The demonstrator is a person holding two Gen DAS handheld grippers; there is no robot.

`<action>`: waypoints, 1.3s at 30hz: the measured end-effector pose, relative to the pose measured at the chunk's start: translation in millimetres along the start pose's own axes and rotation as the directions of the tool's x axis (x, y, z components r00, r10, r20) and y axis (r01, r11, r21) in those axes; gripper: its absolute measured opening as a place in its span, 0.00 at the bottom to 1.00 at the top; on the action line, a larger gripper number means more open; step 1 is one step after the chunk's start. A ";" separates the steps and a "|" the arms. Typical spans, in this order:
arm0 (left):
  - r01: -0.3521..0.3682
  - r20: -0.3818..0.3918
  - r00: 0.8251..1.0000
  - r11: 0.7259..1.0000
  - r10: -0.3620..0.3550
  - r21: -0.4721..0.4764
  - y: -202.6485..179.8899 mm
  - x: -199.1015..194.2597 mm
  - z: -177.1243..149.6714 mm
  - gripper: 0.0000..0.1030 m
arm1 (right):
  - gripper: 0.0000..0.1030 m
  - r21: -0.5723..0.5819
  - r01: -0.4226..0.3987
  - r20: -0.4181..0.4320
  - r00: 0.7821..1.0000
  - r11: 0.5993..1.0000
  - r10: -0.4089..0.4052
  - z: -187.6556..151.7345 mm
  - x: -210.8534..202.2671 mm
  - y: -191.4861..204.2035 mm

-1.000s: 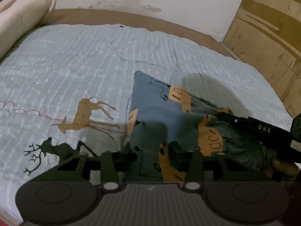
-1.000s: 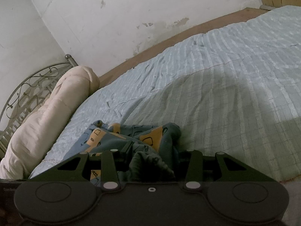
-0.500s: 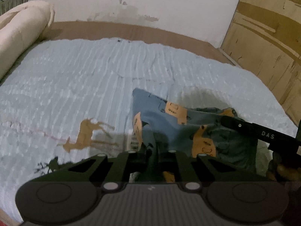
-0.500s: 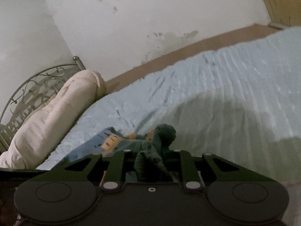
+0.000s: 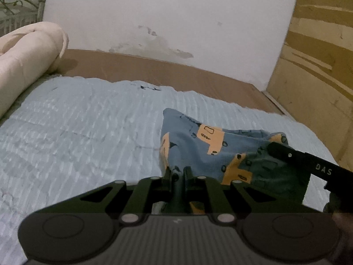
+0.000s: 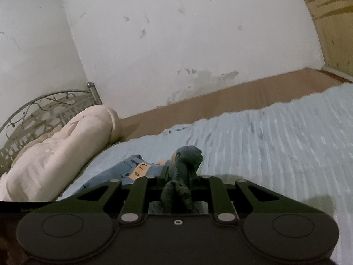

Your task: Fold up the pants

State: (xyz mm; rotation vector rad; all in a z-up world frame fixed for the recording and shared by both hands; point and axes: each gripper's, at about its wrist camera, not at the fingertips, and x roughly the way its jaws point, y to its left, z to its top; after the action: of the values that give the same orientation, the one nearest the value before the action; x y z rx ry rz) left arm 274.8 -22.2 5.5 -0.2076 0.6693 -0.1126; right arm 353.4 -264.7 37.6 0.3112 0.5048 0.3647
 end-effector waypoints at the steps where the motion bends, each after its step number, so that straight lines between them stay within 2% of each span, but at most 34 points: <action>1: -0.003 0.001 1.000 1.000 0.003 -0.008 1.9 5.6 2.7 0.10 | 0.17 -0.004 0.003 -0.004 1.000 1.000 -0.003 1.8 5.2 -0.9; 5: -0.035 -0.018 0.999 0.999 0.035 -0.012 8.1 27.0 6.9 0.10 | 0.16 -0.040 0.020 -0.033 0.999 0.999 -0.022 8.9 29.5 -2.9; 7: -0.049 -0.046 0.998 0.999 0.048 -0.011 11.2 36.0 6.5 0.10 | 0.13 -0.042 0.019 -0.047 0.999 0.999 -0.021 9.2 38.7 -3.9; 12: -0.066 -0.074 0.995 0.998 0.065 -0.015 17.1 44.5 0.9 0.09 | 0.13 -0.038 0.046 -0.108 0.993 0.998 -0.050 5.9 55.2 -7.5; 16: -0.074 -0.097 0.993 0.997 0.072 -0.015 21.9 43.1 -1.1 0.15 | 0.23 -0.039 0.081 -0.100 0.991 0.996 -0.085 0.8 49.6 -7.0; 18: -0.080 -0.097 0.992 0.997 0.078 -0.018 24.4 39.9 -0.8 0.30 | 0.40 -0.041 0.097 -0.083 0.991 0.994 -0.100 0.3 41.7 -5.7; 19: -0.080 -0.093 0.993 0.997 0.078 -0.020 24.9 36.0 -0.6 0.49 | 0.45 -0.043 0.105 -0.073 0.991 0.994 -0.108 -0.1 36.5 -5.1; 21: -0.091 -0.068 0.994 0.996 0.089 -0.026 25.0 25.5 0.1 0.68 | 0.65 -0.046 0.113 -0.049 0.992 0.993 -0.115 -0.7 24.6 -2.8; 22: -0.092 -0.055 0.994 0.995 0.091 -0.025 24.3 19.5 0.6 0.70 | 0.69 -0.050 0.117 -0.037 0.992 0.992 -0.119 -0.8 18.2 -0.4; 24: -0.083 -0.040 0.996 0.996 0.083 -0.022 23.4 7.5 2.0 0.79 | 0.82 -0.063 0.126 -0.012 0.992 0.990 -0.127 -1.6 3.9 6.2; 26: -0.085 -0.014 0.996 0.996 0.085 -0.022 22.7 -7.5 2.2 0.92 | 0.91 -0.078 0.136 0.020 0.991 0.988 -0.135 -3.3 -13.0 15.0; 27: -0.091 0.003 0.996 0.996 0.092 -0.018 21.8 -15.9 1.5 0.94 | 0.97 -0.085 0.137 0.035 0.990 0.987 -0.134 -4.7 -21.8 20.2; 28: -0.096 0.018 0.995 0.995 0.096 -0.010 20.8 -24.7 0.7 0.97 | 0.99 -0.089 0.134 0.044 0.990 0.987 -0.131 -5.1 -28.9 23.9; 33: -0.111 0.093 0.990 0.993 0.107 0.040 16.7 -69.1 -8.5 0.99 | 0.99 -0.142 0.128 0.067 0.991 0.982 -0.119 -17.9 -70.6 51.4; 39: -0.117 0.129 0.986 0.991 0.107 0.067 15.2 -115.6 -34.0 0.99 | 0.99 -0.155 0.137 0.078 0.989 0.978 -0.126 -46.6 -118.3 75.5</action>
State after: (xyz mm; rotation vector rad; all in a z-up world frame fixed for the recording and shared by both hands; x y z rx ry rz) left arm 163.9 6.9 45.8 -0.1042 0.5499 -0.0163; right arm 213.2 -236.9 75.8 0.1330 0.4243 0.2633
